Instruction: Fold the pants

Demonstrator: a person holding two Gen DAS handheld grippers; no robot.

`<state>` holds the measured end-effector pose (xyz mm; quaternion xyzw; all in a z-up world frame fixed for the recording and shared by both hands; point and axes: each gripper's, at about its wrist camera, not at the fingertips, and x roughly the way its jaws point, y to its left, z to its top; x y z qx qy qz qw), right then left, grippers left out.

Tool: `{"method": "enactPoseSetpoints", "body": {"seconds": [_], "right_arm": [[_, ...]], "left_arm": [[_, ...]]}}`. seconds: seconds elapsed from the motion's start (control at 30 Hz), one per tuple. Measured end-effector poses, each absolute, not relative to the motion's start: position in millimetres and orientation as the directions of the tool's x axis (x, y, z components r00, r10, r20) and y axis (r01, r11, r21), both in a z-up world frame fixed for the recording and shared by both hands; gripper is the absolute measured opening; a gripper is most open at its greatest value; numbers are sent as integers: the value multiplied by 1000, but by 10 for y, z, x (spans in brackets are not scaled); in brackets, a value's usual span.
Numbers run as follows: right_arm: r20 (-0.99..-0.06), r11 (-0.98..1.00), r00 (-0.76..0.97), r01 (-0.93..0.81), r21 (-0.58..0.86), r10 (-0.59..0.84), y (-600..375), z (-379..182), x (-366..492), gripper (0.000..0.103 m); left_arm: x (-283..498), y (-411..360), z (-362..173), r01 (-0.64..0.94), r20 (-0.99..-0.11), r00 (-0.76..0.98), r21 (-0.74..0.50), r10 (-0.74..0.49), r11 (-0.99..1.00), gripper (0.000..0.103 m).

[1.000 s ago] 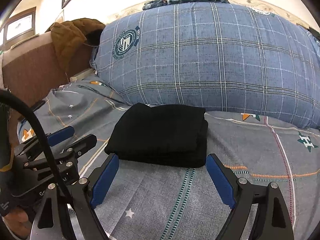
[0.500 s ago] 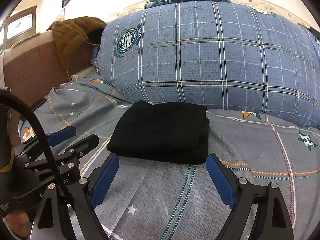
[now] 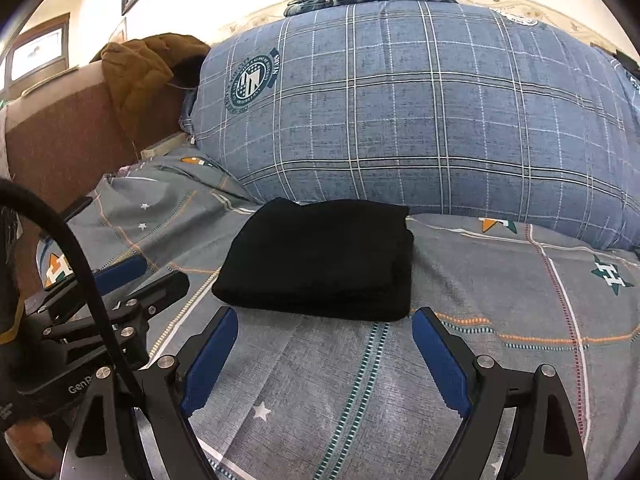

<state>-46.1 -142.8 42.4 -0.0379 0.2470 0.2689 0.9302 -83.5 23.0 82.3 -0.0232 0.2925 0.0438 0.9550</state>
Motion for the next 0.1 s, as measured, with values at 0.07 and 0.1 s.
{"method": "enactPoseSetpoints", "body": {"seconds": [0.07,0.1], "right_arm": [[-486,859,736,-508,63,472,-1474,398,-457,87],[-489,861,736,-504,65,468,-1490,388,-455,87]], "left_arm": [[-833,227,788,-102,-569,819,-14,76,995,60],[-828,228,770,-103,-574,815,-15,76,995,60]]}}
